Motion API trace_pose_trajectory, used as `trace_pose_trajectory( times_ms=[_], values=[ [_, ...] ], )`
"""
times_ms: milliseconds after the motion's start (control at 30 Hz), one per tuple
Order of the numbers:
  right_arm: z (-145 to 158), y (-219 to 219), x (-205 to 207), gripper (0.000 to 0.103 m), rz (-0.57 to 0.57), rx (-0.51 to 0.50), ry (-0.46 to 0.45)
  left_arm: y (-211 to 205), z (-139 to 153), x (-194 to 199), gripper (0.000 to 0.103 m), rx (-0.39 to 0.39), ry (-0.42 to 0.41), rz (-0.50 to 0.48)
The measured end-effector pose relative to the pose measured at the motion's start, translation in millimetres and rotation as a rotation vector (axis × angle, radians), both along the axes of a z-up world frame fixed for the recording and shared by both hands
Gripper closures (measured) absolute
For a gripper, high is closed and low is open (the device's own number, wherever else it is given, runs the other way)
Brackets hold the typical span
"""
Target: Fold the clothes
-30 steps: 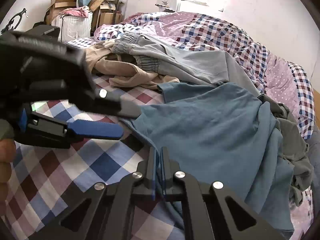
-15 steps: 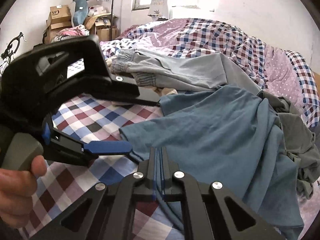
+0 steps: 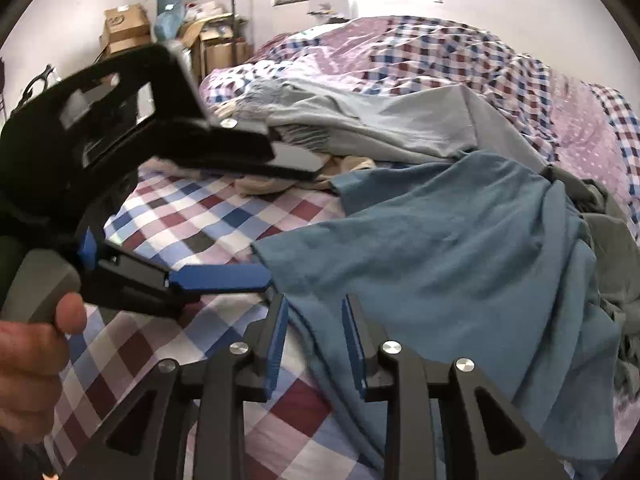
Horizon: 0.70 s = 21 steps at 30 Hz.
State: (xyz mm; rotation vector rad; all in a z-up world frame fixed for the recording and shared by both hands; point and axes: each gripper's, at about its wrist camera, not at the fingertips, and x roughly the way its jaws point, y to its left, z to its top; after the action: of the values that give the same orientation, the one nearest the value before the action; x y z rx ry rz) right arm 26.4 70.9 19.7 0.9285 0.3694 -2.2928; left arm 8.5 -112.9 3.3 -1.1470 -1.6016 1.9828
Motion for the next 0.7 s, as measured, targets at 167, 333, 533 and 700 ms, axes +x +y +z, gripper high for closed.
trace_pose_trajectory(
  times_ms=[167,333,533,700],
  values=[
    [-8,-10,2,0.073,0.030,0.109,-0.007,-6,6,-2,0.024,-0.058,-0.049,-0.007],
    [-14,-16,1,0.068,0.015,0.192,0.034,-11,10,-4,0.023,-0.123,-0.085,-0.013],
    [-20,-27,-6,0.068,0.001,0.269,0.072,-10,6,-9,0.021,-0.137,-0.112,-0.038],
    [-22,-28,-10,0.102,0.006,0.260,0.059,-4,9,-13,0.016,-0.171,-0.116,-0.058]
  ],
)
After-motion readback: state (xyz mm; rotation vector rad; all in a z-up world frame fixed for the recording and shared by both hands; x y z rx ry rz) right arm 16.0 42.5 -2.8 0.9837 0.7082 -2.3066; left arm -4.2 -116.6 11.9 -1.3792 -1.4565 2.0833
